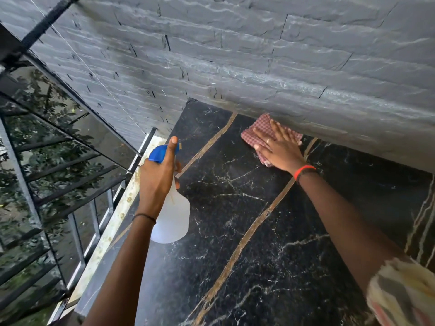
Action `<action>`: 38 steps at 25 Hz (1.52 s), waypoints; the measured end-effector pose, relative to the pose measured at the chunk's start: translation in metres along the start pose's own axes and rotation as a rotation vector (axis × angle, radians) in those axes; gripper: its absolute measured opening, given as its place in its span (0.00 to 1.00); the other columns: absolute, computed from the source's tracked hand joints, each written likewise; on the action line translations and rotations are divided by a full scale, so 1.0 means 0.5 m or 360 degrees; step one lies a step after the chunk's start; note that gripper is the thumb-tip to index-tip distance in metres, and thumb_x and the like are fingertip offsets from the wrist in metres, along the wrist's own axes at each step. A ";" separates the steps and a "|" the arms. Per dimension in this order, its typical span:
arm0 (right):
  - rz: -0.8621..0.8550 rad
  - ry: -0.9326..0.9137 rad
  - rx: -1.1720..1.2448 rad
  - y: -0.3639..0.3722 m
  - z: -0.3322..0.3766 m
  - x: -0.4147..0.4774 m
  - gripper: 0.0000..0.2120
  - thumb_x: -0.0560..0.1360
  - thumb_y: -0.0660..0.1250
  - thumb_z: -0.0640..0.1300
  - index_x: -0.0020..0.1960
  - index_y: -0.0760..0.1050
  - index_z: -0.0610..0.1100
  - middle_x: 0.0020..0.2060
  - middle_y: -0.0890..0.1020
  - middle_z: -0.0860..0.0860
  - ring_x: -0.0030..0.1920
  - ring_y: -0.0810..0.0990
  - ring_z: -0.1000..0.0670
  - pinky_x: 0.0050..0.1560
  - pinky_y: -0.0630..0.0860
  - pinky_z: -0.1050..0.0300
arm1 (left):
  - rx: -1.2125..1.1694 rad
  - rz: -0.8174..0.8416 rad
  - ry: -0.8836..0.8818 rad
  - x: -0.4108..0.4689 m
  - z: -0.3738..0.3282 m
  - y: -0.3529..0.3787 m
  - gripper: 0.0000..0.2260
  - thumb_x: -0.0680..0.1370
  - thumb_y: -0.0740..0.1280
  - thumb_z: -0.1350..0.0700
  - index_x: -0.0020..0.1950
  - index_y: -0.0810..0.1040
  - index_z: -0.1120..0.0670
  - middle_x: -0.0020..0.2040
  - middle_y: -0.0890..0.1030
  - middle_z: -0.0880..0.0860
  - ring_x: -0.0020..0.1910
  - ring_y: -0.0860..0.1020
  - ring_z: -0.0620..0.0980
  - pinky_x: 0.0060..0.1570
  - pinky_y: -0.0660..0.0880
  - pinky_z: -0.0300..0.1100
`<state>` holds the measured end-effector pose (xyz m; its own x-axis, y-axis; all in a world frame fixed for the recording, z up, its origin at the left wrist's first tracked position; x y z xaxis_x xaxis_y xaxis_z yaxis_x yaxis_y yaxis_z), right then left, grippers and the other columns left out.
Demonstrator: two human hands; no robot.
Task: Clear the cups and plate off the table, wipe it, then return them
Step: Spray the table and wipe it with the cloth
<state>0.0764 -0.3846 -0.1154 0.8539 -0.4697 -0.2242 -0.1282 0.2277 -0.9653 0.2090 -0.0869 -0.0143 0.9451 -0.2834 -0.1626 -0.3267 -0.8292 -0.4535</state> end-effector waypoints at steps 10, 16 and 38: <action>0.0042 -0.0446 -0.0050 0.082 0.284 -0.105 0.26 0.78 0.43 0.64 0.74 0.40 0.66 0.76 0.37 0.45 0.76 0.38 0.42 0.74 0.35 0.42 | -0.0032 -0.0143 -0.0128 -0.044 0.044 -0.090 0.28 0.74 0.60 0.30 0.42 0.82 0.54 0.29 0.81 0.50 0.29 0.79 0.51 0.38 0.77 0.47; 0.0037 -0.0515 -0.0164 0.105 0.189 -0.285 0.26 0.77 0.36 0.68 0.73 0.33 0.67 0.77 0.38 0.44 0.77 0.40 0.42 0.75 0.39 0.41 | -0.0053 -0.0155 -0.0082 -0.086 0.059 -0.137 0.30 0.75 0.59 0.30 0.44 0.82 0.56 0.30 0.79 0.55 0.27 0.74 0.45 0.35 0.74 0.44; -0.0003 -0.0494 -0.0136 0.195 0.376 -0.647 0.25 0.79 0.38 0.65 0.75 0.46 0.66 0.78 0.46 0.42 0.76 0.47 0.39 0.75 0.41 0.40 | -0.0156 -0.0182 -0.0131 -0.243 0.146 -0.329 0.32 0.72 0.60 0.28 0.30 0.77 0.57 0.30 0.81 0.54 0.26 0.76 0.49 0.32 0.74 0.39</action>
<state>-0.1176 -0.0500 -0.1116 0.9656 -0.1843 -0.1836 -0.1573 0.1484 -0.9763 0.1473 0.1192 0.0162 0.9711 -0.1476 -0.1877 -0.2111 -0.8979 -0.3863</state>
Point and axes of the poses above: each hand's wrist, its own x-axis towards the middle knuckle, its own y-axis out of the palm, z = x × y, the point moved 1 cm from there along x, towards the middle knuckle
